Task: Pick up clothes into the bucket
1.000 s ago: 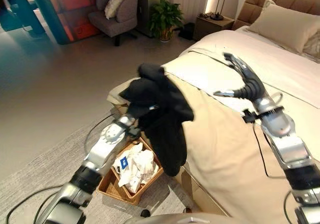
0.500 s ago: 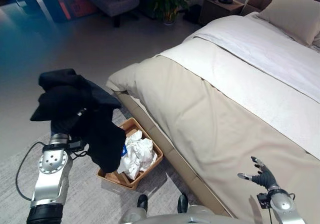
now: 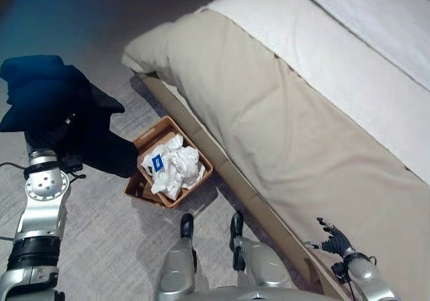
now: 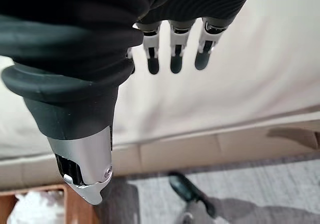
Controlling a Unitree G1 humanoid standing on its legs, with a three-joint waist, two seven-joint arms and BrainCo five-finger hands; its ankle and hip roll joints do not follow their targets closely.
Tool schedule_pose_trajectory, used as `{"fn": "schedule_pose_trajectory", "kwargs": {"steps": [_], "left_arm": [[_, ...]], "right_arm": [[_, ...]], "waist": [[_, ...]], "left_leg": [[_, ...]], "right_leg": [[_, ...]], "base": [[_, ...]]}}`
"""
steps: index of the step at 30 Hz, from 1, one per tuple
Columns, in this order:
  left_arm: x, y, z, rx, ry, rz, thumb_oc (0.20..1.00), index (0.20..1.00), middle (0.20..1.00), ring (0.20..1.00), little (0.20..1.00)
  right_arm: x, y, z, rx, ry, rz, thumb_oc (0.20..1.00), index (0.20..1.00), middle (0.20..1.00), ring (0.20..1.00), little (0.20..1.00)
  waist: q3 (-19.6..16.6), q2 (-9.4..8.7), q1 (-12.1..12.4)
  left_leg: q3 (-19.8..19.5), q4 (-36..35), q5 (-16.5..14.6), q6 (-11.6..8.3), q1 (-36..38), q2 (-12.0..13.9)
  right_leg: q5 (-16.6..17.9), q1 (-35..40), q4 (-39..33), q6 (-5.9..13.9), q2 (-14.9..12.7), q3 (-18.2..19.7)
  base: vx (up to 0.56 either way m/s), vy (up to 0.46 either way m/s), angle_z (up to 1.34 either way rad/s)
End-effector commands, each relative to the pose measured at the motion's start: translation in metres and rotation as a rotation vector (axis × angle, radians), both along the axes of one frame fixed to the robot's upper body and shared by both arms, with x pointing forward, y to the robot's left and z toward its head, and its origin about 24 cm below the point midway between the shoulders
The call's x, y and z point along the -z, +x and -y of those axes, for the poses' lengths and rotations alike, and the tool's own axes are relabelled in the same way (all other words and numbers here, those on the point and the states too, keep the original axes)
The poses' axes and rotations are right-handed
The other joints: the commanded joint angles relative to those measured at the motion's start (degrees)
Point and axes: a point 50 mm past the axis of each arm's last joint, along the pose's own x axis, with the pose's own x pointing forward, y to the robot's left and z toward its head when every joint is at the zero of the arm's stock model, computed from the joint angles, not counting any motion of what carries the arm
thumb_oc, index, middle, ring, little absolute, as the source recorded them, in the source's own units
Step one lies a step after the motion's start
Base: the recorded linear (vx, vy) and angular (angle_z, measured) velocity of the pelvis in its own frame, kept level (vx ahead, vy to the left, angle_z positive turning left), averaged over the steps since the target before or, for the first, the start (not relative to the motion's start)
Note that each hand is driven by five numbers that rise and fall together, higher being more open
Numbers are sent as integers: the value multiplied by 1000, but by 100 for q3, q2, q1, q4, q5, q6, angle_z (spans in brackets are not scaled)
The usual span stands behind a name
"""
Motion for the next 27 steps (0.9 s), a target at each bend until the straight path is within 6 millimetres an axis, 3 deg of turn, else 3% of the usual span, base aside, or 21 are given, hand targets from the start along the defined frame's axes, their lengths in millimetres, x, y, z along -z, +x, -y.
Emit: {"fn": "schedule_pose_trajectory", "kwargs": {"steps": [1,8,10,20,27], "left_arm": [[-40,3,-6,-30,85,173,200,200,200,200,200],[-44,17,2,-34,64,204,200,200,200,200,200],[-44,27,13,-1,25,229,200,200,200,200,200],[-56,54,50,131,70,227,200,200,200,200,200],[-60,65,64,156,118,209,200,200,200,200,200]], "right_arm": [[-13,14,-4,-74,-22,89,1000,1000,1000,1000,1000],[-22,27,-13,-77,-3,181,1000,1000,1000,1000,1000],[-24,32,-16,-67,-2,212,1000,1000,1000,1000,1000],[-37,47,-24,-76,10,310,1000,1000,1000,1000,1000],[-51,56,-28,-78,25,401,1000,1000,1000,1000,1000]], "waist": [[-50,-252,-99],[446,-370,-206],[621,-410,-260],[621,-504,-465],[621,-602,-635]], "left_leg": [[-198,1206,-629,83,-647,-117],[-175,2071,-816,132,-1524,-124],[-193,2500,-951,156,-1963,-141],[-224,2790,-870,115,-3001,-104],[-241,2931,-750,89,-3803,-79]], "right_leg": [[-58,-485,710,407,-520,279],[-187,-1307,1433,362,-564,381],[-274,-1710,1754,329,-555,422],[-204,-2766,1932,307,-489,470],[-64,-3581,2019,315,-452,438]], "base": [[-93,17,-6],[-109,25,-5],[-101,24,-5],[-63,-10,0],[-66,-28,-1]]}}
